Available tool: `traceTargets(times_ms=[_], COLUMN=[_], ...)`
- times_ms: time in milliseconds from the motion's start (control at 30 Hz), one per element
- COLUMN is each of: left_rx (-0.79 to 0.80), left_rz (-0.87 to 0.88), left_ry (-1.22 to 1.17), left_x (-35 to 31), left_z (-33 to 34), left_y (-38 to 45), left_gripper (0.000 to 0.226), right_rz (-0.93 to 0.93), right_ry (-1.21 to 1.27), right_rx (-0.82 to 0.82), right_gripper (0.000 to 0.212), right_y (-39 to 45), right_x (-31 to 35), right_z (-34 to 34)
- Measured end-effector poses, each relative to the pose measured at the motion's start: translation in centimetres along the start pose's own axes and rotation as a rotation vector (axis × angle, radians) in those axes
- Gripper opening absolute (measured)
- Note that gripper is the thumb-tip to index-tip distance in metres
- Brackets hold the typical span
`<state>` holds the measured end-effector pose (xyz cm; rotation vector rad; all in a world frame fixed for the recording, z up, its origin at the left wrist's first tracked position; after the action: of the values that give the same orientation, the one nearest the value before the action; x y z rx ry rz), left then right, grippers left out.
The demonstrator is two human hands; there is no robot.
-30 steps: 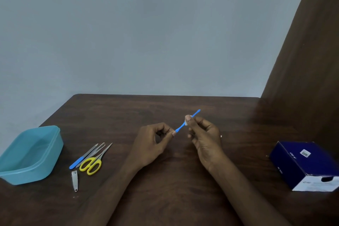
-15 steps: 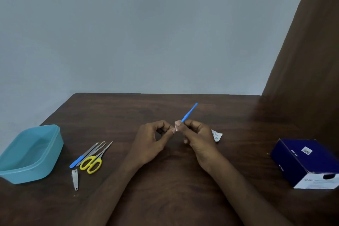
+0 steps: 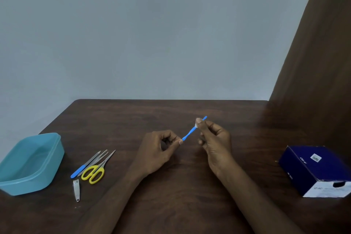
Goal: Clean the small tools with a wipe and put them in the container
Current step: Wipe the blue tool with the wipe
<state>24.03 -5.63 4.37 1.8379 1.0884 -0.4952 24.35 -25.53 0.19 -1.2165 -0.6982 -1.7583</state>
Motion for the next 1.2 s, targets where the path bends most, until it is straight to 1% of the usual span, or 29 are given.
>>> traceTargets(times_ms=[67,200,233,300,400,433,533,600,667,767,833,900,1000,1133,1200], left_rx=[-0.005,0.005,0.009,0.002,-0.010,-0.010,-0.008,0.006,0.000,-0.036,-0.051,-0.056,-0.054,-0.026,-0.008], left_rz=[-0.004,-0.003,-0.003,-0.004,-0.012,-0.014,-0.013,-0.017,-0.020,-0.011,0.006,0.013,0.005,-0.009,-0.021], left_ry=[-0.002,0.007,0.007,0.000,-0.017,-0.021,-0.030,-0.032,-0.035,-0.047,-0.050,-0.049,-0.054,-0.028,-0.028], left_x=[0.0,-0.3,-0.4,-0.4,-0.3,-0.3,-0.5,-0.4,-0.3,-0.1,-0.1,0.0,0.2,0.2,0.2], left_z=[-0.1,0.0,0.1,0.0,-0.3,-0.3,-0.3,-0.1,-0.1,-0.4,-0.5,-0.5,-0.5,-0.2,0.1], left_y=[0.0,0.0,0.0,0.0,0.0,0.0,0.0,0.0,0.1,0.2,0.3,0.4,0.4,0.3,0.2], left_gripper=[0.017,0.020,0.020,0.021,0.022,0.022,0.024,0.024,0.025,0.025,0.025,0.022,0.015,0.016,0.017], right_rz=[-0.012,-0.063,-0.066,-0.063,0.022,0.017,-0.087,-0.112,-0.124,-0.137,-0.150,-0.144,-0.159,-0.093,-0.062], right_ry=[-0.029,0.112,0.127,0.020,-0.124,-0.138,-0.076,-0.005,-0.067,-0.262,-0.325,-0.286,-0.176,0.092,0.171], right_rx=[0.058,-0.059,-0.059,0.015,0.186,0.199,0.110,0.071,0.105,0.247,0.301,0.277,0.158,0.000,-0.047], right_gripper=[0.017,0.011,0.011,0.014,0.016,0.016,0.014,0.016,0.017,0.016,0.017,0.017,0.016,0.012,0.014], right_y=[-0.4,0.4,0.6,0.3,-1.2,-1.3,-0.9,-0.5,-0.9,-2.4,-2.9,-2.8,-1.8,0.1,0.8], right_x=[0.0,1.4,1.4,0.7,-1.2,-1.1,0.8,1.4,1.2,0.5,0.2,0.4,1.1,1.7,1.8], right_z=[0.8,-0.5,-0.7,-0.1,1.9,2.1,1.4,0.8,1.2,2.9,3.6,3.4,2.2,0.2,-0.6])
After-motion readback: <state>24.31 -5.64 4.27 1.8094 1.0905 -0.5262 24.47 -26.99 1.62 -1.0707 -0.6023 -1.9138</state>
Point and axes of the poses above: each hand's wrist, its own y-axis towards the middle knuckle, its own z-axis out of the palm, x = y × z, the point moved 10 cm from there along y, towards the middle knuckle, and after that the axes turned 7 degrees about -x, right-handed, at the moved point
